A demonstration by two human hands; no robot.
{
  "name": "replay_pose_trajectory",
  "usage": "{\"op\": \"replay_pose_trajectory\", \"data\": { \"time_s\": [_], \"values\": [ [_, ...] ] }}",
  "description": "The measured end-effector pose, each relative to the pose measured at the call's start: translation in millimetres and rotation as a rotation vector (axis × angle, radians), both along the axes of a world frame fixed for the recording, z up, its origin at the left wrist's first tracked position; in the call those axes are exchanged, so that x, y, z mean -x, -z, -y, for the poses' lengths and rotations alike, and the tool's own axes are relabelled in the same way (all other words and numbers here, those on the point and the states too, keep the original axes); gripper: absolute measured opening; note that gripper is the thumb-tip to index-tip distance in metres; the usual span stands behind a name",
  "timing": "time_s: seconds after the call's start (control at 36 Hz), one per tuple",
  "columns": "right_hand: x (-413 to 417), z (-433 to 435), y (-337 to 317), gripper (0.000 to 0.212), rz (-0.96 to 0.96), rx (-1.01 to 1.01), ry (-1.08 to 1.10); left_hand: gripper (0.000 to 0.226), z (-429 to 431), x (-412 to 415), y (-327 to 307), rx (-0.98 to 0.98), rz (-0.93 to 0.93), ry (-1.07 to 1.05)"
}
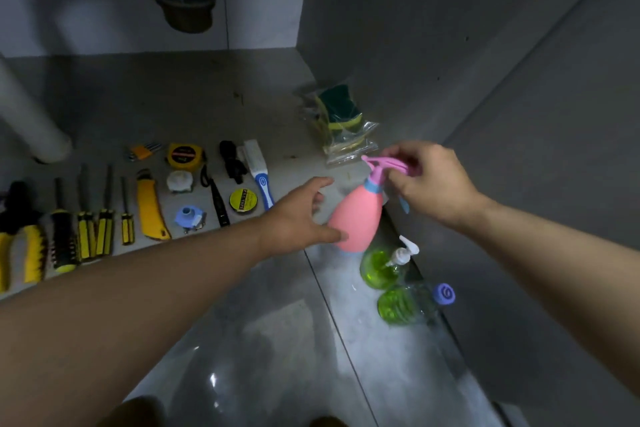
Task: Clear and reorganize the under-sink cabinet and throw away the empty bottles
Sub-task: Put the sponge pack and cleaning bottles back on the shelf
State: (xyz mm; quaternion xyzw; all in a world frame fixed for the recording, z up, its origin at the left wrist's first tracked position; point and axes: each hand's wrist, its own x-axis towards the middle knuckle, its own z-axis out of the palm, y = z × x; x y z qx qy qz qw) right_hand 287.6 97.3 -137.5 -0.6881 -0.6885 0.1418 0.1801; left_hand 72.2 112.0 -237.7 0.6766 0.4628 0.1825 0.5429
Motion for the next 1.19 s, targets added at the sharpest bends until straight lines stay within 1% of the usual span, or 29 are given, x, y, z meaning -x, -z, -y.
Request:
{"op": "replay_pose_trajectory", "data": {
  "time_s": [0.06, 0.08, 0.14, 0.22, 0.28, 0.31, 0.33, 0.36, 0.39, 0.44, 0.5, 0.53, 0.56, 0.64, 0.72, 0.83, 0.92, 1.0, 1.03, 1.08, 1.14, 1.17, 1.19],
  "values": [
    [9.2, -6.9, -17.1, 0.02, -0.104, -0.026, -0.02, 0.111, -0.5, -4.6, -3.2, -0.017, 0.03, 0.015],
    [13.6, -11.1, -23.8, 0.019, -0.158, -0.029, -0.027, 0.112, -1.7, -6.5, -4.8, -0.032, 0.053, 0.005],
    [22.1, -20.1, -32.7, 0.018, -0.271, -0.036, -0.039, 0.102, -6.4, -8.0, -7.7, -0.092, 0.075, -0.057],
    [33.8, -32.1, -33.0, 0.015, -0.438, -0.065, -0.041, 0.084, -19.7, -4.0, -8.1, -0.181, 0.035, -0.151],
    [37.9, -38.5, -24.4, 0.01, -0.508, -0.106, -0.009, 0.079, -32.0, 1.3, -4.9, -0.209, 0.015, -0.195],
    [37.8, -41.3, -17.6, 0.01, -0.511, -0.122, 0.029, 0.077, -38.4, 3.7, -3.0, -0.218, 0.014, -0.223],
    [34.8, -43.1, -10.3, 0.014, -0.468, -0.129, 0.076, 0.077, -45.2, 5.6, -0.8, -0.225, 0.007, -0.259],
    [28.9, -43.4, -2.4, 0.02, -0.372, -0.121, 0.114, 0.078, -52.5, 7.1, 0.8, -0.232, -0.008, -0.301],
    [21.9, -40.4, 5.2, 0.024, -0.232, -0.086, 0.129, 0.081, -60.4, 8.3, 2.5, -0.238, -0.027, -0.344],
    [6.8, -26.3, 21.1, 0.032, 0.064, 0.092, 0.095, 0.085, -77.8, 8.6, 5.9, -0.235, -0.049, -0.407],
    [-7.1, -7.6, 39.3, 0.032, 0.368, 0.323, 0.037, 0.086, -96.0, 5.7, 9.1, -0.208, -0.045, -0.446],
    [-12.5, 1.4, 48.2, 0.03, 0.502, 0.41, 0.013, 0.086, -104.9, 3.4, 10.4, -0.185, -0.042, -0.463],
    [-17.2, 9.7, 55.2, 0.033, 0.589, 0.477, 0.003, 0.085, -112.9, 0.8, 11.4, -0.167, -0.049, -0.477],
    [-28.6, 26.5, 71.4, 0.047, 0.66, 0.642, 0.027, 0.087, -131.1, -4.4, 14.6, -0.167, -0.135, -0.495],
    [-34.6, 31.7, 82.8, 0.05, 0.664, 0.716, 0.05, 0.087, -139.9, -4.5, 19.6, -0.186, -0.177, -0.492],
    [-36.2, 29.2, 92.5, 0.037, 0.604, 0.621, 0.081, 0.081, -144.7, 0.9, 26.8, -0.195, -0.22, -0.467],
    [-37.0, 25.1, 93.8, 0.035, 0.511, 0.585, 0.089, 0.077, -145.0, 4.7, 27.1, -0.178, -0.224, -0.454],
    [-36.5, 21.0, 91.1, 0.015, 0.402, 0.498, 0.084, 0.075, -140.2, 6.2, 28.6, -0.174, -0.231, -0.451],
    [-37.0, 19.0, 88.7, 0.012, 0.363, 0.45, 0.098, 0.075, -137.1, 6.3, 29.1, -0.171, -0.229, -0.467],
    [-35.9, 14.5, 78.0, 0.019, 0.287, 0.35, 0.136, 0.075, -128.6, 5.6, 28.5, -0.188, -0.245, -0.515],
    [-33.3, 6.8, 62.6, 0.024, 0.23, 0.25, 0.158, 0.074, -116.1, 4.3, 26.5, -0.244, -0.346, -0.577],
    [-31.1, 1.9, 53.3, 0.026, 0.208, 0.202, 0.168, 0.072, -108.6, 3.6, 25.7, -0.29, -0.39, -0.618],
    [-28.5, -3.6, 43.6, 0.027, 0.191, 0.157, 0.178, 0.065, -100.0, 2.2, 23.8, -0.343, -0.381, -0.662]
  ]
}}
